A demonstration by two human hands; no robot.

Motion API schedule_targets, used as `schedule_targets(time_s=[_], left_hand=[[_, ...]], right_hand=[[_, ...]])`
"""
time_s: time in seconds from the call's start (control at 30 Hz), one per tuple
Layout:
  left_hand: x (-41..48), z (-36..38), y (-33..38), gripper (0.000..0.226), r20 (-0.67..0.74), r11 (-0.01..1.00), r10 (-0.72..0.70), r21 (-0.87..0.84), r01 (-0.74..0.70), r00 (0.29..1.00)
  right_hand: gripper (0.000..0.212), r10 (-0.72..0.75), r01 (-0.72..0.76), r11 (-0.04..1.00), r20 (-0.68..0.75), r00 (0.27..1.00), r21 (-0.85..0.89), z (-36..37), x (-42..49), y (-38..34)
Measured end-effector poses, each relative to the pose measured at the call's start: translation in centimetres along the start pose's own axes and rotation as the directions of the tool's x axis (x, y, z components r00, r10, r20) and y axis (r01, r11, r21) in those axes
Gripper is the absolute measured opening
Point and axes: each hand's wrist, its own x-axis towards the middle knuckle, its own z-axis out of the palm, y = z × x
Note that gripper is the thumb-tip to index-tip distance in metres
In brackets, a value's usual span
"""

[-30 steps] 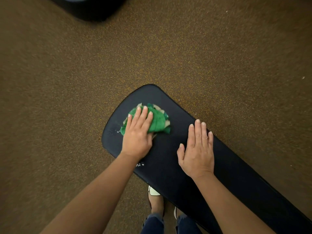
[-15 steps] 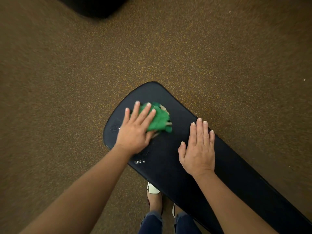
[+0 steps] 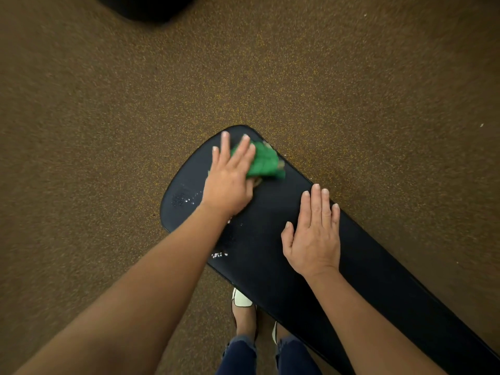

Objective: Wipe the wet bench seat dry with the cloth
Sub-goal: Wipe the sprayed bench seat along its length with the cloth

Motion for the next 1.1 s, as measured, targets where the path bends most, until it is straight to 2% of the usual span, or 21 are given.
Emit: schedule_targets(time_s=[0.07,0.1,0.2,0.27,0.33,0.4,0.47,0.53,0.6,0.7,0.83,0.93,1.03,1.1], left_hand=[[1.0,0.3,2.4,0.062,-0.017,0.973,-0.222,-0.072,0.221,0.975],[0.8,0.5,3.9,0.062,-0.01,0.968,-0.238,-0.085,0.236,0.971],[-1.9,1.2,6.9,0.063,0.059,0.995,-0.044,-0.088,0.049,0.997],[-3.4,1.3,7.1,0.062,0.094,0.997,0.019,-0.074,-0.012,0.995],[-3.9,1.3,7.1,0.061,0.126,0.998,0.017,-0.059,-0.01,0.992],[-3.9,0.8,7.2,0.061,0.138,0.996,0.015,-0.091,-0.002,0.99],[-3.6,0.0,7.1,0.062,0.143,0.981,0.004,-0.193,0.024,0.99],[-3.5,-0.9,6.9,0.066,0.154,0.943,-0.01,-0.326,0.06,0.988],[-3.4,-1.4,6.5,0.07,0.147,0.857,-0.057,-0.5,0.124,0.987],[-3.5,-1.6,6.3,0.052,0.111,0.698,-0.254,-0.667,0.261,0.961],[-3.9,-1.8,6.6,0.043,0.042,0.728,-0.307,-0.633,0.263,0.951],[-4.4,-2.4,6.5,0.045,-0.002,0.695,-0.395,-0.654,0.298,0.918],[-5.4,-3.0,5.9,0.05,-0.046,0.681,-0.458,-0.66,0.317,0.888],[-6.3,-3.0,5.0,0.054,-0.072,0.733,-0.47,-0.588,0.343,0.88]], right_hand=[[0.071,0.0,0.0,1.0,-0.008,1.0,0.012,0.2,0.0,0.0],[0.071,-0.004,0.004,1.0,-0.012,1.0,0.026,0.2,0.0,0.0],[0.063,-0.012,0.018,0.992,-0.047,0.999,0.128,0.2,-0.1,0.4],[0.055,0.021,0.005,0.959,-0.087,0.996,0.282,-0.1,0.0,0.6],[0.05,0.086,-0.032,0.891,-0.099,0.991,0.453,-0.6,0.4,0.3],[0.046,0.113,-0.026,0.834,-0.124,0.986,0.552,-1.1,1.1,-0.2],[0.041,0.118,0.014,0.785,-0.173,0.978,0.619,-1.6,1.9,-0.9],[0.032,0.168,0.028,0.689,-0.197,0.966,0.725,-2.4,2.7,-1.5],[0.02,0.219,0.023,0.608,-0.195,0.956,0.793,-3.1,3.4,-1.8],[0.017,0.165,0.086,0.654,-0.252,0.954,0.751,-3.4,4.0,-1.4],[0.031,0.081,0.128,0.721,-0.267,0.96,0.681,-3.4,4.2,-1.0],[0.023,0.03,0.161,0.85,-0.353,0.935,0.501,-3.5,4.2,-0.6],[0.027,0.094,0.062,0.912,-0.354,0.93,0.405,-3.6,4.6,-0.3],[0.032,0.089,0.025,0.955,-0.365,0.927,0.296,-3.3,4.6,-0.8]])
